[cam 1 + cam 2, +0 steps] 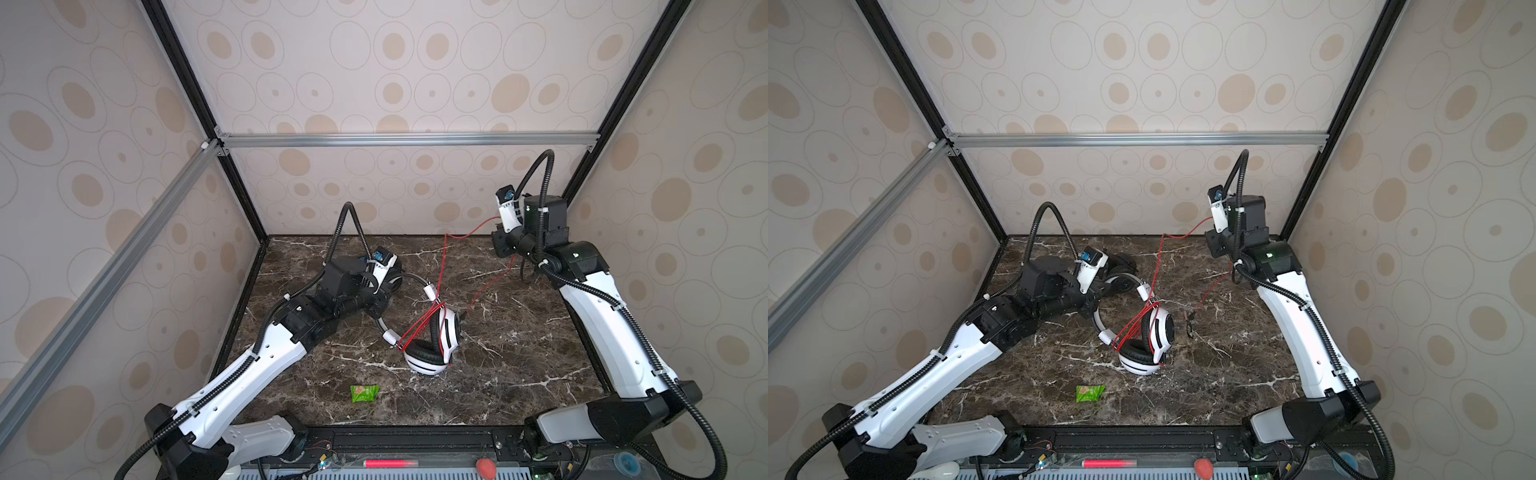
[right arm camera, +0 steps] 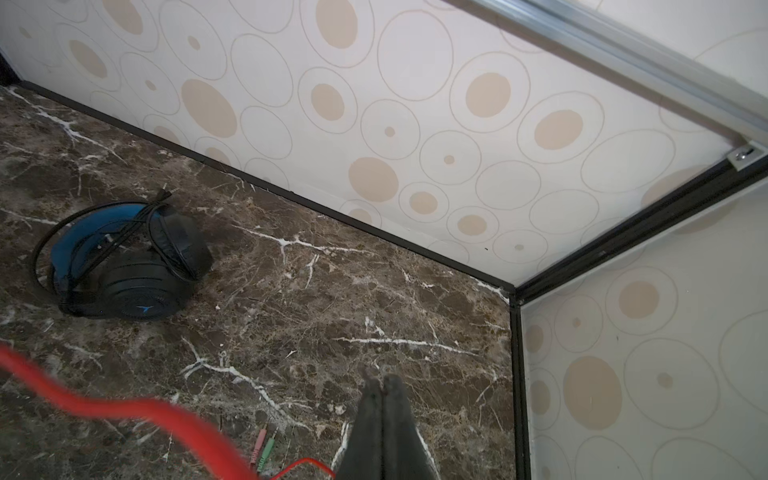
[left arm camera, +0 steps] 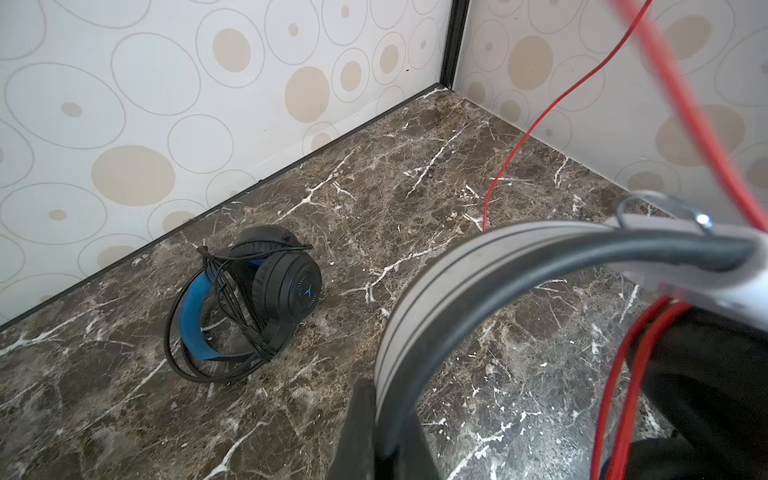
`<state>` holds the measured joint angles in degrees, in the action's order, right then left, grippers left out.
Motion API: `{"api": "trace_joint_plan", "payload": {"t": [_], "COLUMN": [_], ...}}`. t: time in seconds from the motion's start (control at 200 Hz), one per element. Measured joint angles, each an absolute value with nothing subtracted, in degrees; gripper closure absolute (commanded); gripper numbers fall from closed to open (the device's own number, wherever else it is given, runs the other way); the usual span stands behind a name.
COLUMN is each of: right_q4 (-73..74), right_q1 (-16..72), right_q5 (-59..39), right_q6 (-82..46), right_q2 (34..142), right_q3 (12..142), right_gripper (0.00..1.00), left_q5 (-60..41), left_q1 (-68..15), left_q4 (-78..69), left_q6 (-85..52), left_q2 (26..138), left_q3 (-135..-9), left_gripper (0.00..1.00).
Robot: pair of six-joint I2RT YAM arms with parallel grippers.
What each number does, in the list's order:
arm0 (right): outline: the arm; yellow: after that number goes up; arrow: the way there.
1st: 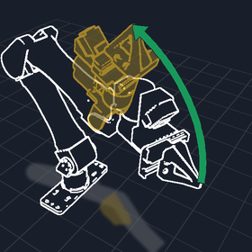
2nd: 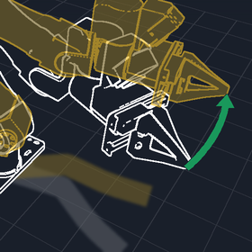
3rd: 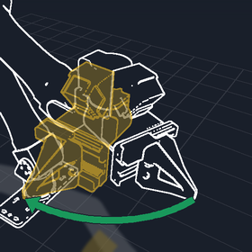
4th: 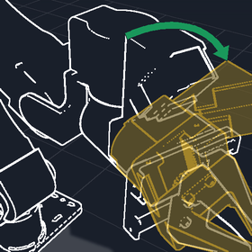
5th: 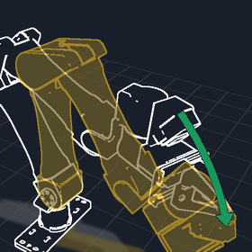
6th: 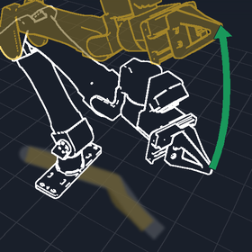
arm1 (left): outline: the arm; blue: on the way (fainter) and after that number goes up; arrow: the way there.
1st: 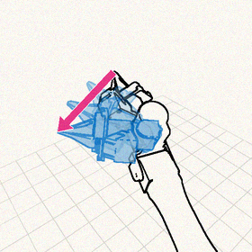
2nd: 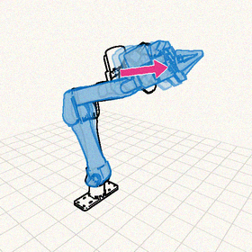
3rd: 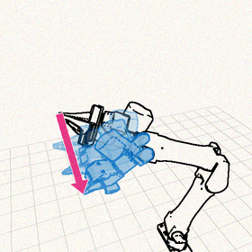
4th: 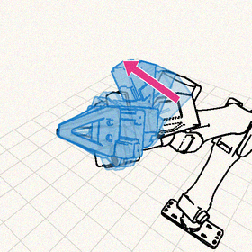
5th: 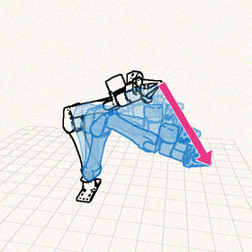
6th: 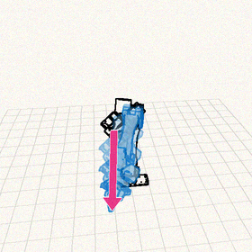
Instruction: Wrap the headphones
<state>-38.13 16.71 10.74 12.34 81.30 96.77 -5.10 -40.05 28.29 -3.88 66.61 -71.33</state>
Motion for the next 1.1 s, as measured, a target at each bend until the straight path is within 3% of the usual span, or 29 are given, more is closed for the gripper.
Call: {"api": "trace_joint_plan", "payload": {"t": [0.51,0.875,1.1], "right_q4": [-33.2,-30.3,-27.5], "right_q1": [9.7,9.4,10.7], "right_q5": [7.0,1.9,-2.1], "right_q6": [10.3,8.1,6.9], "right_q2": [86.3,91.8,91.6], "right_q3": [85.6,82.3,80.1], "right_gripper": [1.00,1.00,1.00], "left_q5": [-6.6,-7.6,-9.9], "left_q1": [-40.1,-40.1,-40.1], "left_q4": [35.1,36.7,34.5], "left_q6": [-5.6,-7.4,-10.5], "left_q2": [66.1,71.0,73.8], "left_q3": [-84.8,-101.4,-103.6], "left_gripper": [1.00,1.00,1.00]}}
